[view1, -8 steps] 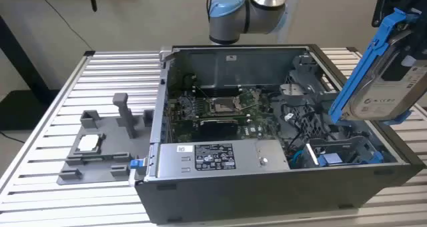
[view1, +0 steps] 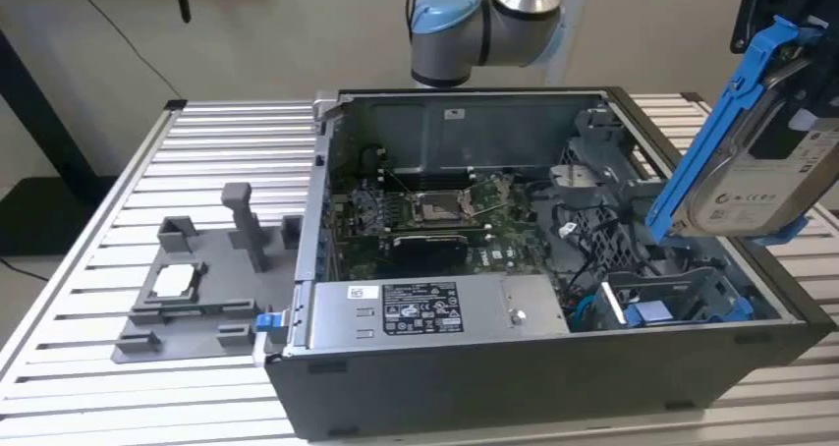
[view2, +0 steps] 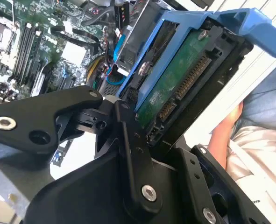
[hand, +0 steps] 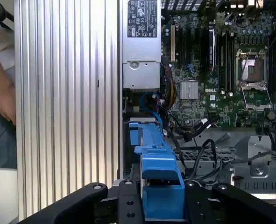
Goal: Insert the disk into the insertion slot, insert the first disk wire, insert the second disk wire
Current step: 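Insert the disk into the insertion slot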
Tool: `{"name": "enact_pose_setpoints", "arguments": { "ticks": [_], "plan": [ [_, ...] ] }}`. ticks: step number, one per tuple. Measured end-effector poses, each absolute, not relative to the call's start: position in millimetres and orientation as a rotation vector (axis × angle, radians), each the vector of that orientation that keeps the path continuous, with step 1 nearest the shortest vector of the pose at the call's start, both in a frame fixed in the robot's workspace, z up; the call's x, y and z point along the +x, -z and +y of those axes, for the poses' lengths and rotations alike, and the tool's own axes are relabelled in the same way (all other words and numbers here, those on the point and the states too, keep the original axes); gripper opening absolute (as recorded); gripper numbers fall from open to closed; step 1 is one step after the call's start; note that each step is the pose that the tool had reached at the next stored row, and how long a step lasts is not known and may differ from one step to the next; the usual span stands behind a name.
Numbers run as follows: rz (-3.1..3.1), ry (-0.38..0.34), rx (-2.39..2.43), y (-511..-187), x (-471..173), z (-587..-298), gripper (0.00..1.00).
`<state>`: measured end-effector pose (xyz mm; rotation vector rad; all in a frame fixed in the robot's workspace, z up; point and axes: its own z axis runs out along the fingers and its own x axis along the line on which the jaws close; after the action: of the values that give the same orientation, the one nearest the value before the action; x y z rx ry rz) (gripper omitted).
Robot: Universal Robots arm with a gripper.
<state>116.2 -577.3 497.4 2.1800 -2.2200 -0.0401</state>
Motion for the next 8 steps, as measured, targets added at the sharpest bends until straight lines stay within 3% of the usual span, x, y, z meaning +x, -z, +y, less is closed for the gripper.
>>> {"name": "enact_pose_setpoints", "arguments": {
  "ticks": [8],
  "plan": [
    [-2.220,0.040,2.180,-493.3,116.2,-577.3,0.32]
  ]
}}
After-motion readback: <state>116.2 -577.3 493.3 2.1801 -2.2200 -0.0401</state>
